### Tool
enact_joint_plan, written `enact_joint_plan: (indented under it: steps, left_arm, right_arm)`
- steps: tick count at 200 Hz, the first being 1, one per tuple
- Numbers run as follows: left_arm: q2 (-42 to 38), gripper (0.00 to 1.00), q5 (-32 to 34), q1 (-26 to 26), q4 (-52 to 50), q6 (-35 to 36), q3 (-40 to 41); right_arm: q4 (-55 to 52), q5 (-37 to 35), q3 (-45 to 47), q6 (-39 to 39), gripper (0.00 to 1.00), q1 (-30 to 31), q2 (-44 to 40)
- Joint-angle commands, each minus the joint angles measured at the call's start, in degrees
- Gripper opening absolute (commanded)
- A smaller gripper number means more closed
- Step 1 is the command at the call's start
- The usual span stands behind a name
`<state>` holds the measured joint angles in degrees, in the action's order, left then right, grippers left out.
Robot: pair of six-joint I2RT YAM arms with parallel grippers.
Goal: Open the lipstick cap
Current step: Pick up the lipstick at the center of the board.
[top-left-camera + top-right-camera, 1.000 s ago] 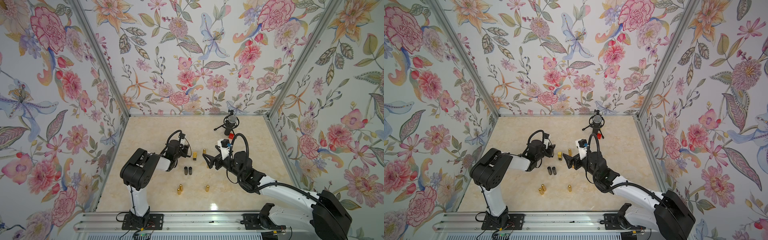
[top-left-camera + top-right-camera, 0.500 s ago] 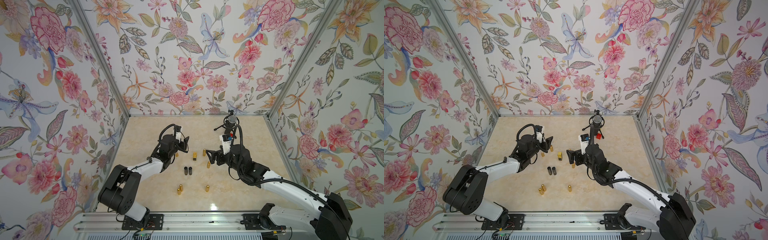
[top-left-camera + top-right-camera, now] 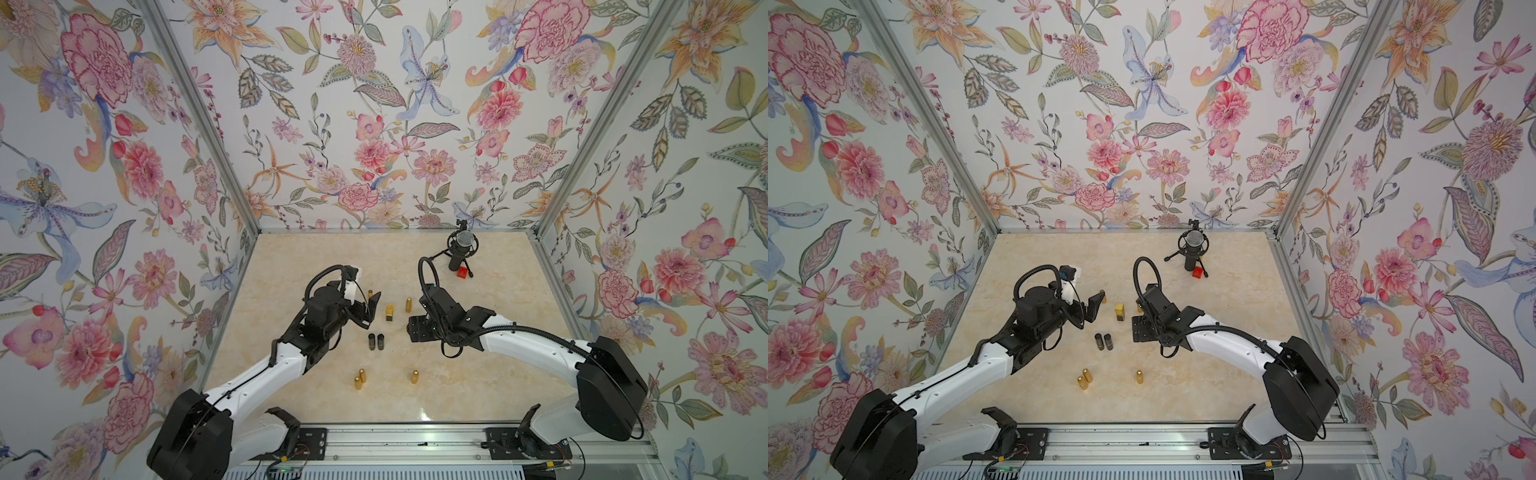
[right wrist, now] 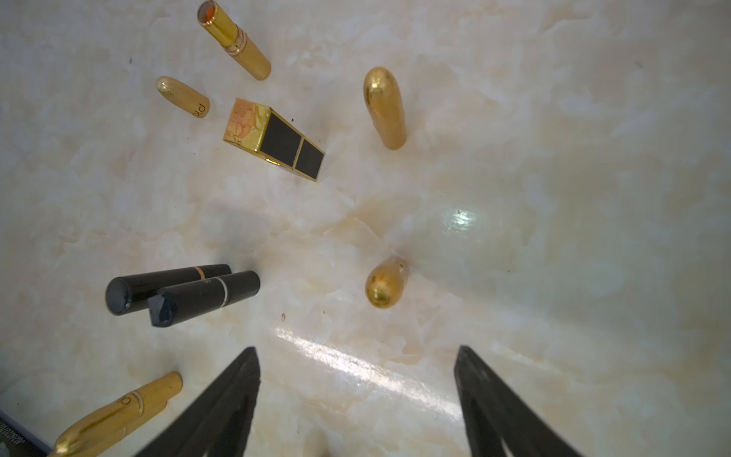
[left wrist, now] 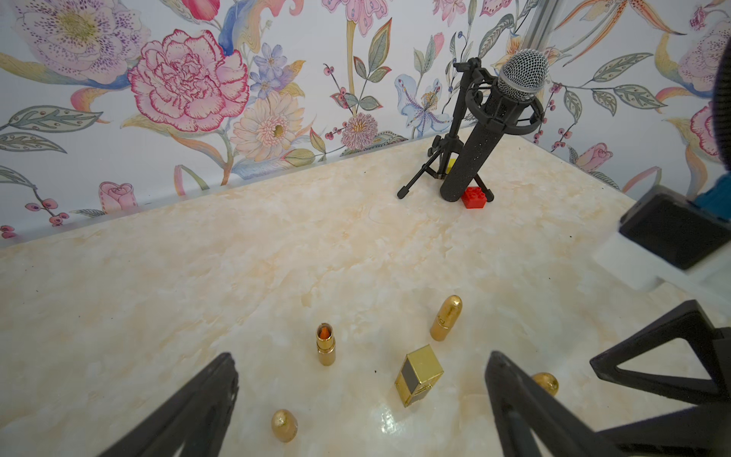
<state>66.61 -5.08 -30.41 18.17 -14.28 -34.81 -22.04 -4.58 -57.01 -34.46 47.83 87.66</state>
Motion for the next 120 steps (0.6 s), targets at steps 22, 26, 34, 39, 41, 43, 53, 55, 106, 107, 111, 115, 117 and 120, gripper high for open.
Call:
enact_joint_plan:
  steps: [22,26,34,39,41,43,53,55,106,107,111,115,117,120]
  left_arm:
    - [-1.18,0.99,1.01,-0.44,-2.28,0.75,1.83]
    - [-1.26,0.99,1.05,-0.48,-2.17,0.75,1.97]
    - [-1.39,0.99,1.13,-0.48,-1.99,0.84,2.24]
    - [-1.35,0.99,1.14,-0.54,-2.0,0.92,2.29]
    - [-1.36,0.99,1.13,-0.46,-2.0,0.94,2.31]
    - [-1.39,0.99,1.15,-0.44,-2.07,0.93,2.29]
    - [-1.39,0.99,1.2,-0.46,-2.13,1.01,2.33]
    - [-1.46,0.99,1.15,-0.51,-2.17,0.95,2.39]
    - [-1.75,0.99,1.47,-0.52,-1.61,0.75,2.99]
    - [-1.75,0.99,1.48,-0.52,-1.58,0.75,2.99]
    - [-1.64,0.99,1.43,-0.52,-1.56,0.71,2.99]
    - [-1.52,0.99,1.43,-0.52,-1.56,0.64,3.0]
    - [-1.49,0.99,1.36,-0.52,-1.43,0.63,2.93]
    - [-1.44,0.99,1.31,-0.52,-1.45,0.61,2.92]
  right_arm:
    - [-3.84,-2.41,-5.49,-1.93,0.64,0.14,5.94]
    - [-4.2,-3.06,-5.83,-1.87,0.62,0.08,6.3]
    - [-4.82,-4.46,-6.44,-1.91,0.56,0.01,7.0]
    - [-5.22,-5.22,-6.8,-1.87,0.53,-0.09,7.37]
    - [-5.36,-5.58,-6.93,-1.91,0.52,-0.15,7.53]
    - [-5.44,-5.78,-7.03,-1.86,0.51,-0.14,7.64]
    - [-5.82,-6.68,-7.55,-1.33,0.5,-0.28,8.24]
    - [-5.86,-6.81,-7.64,-1.25,0.49,-0.28,8.37]
    - [-6.7,-7.2,-9.16,0.4,0.32,-0.28,10.87]
    - [-6.7,-7.25,-9.21,0.38,0.32,-0.28,10.92]
    - [-6.66,-7.33,-9.3,0.43,0.32,-0.25,11.07]
    - [-6.7,-7.47,-9.33,0.52,0.32,-0.27,11.28]
    - [-6.7,-7.51,-9.3,0.46,0.32,-0.28,11.3]
    - [-6.7,-7.52,-9.28,0.52,0.32,-0.28,11.39]
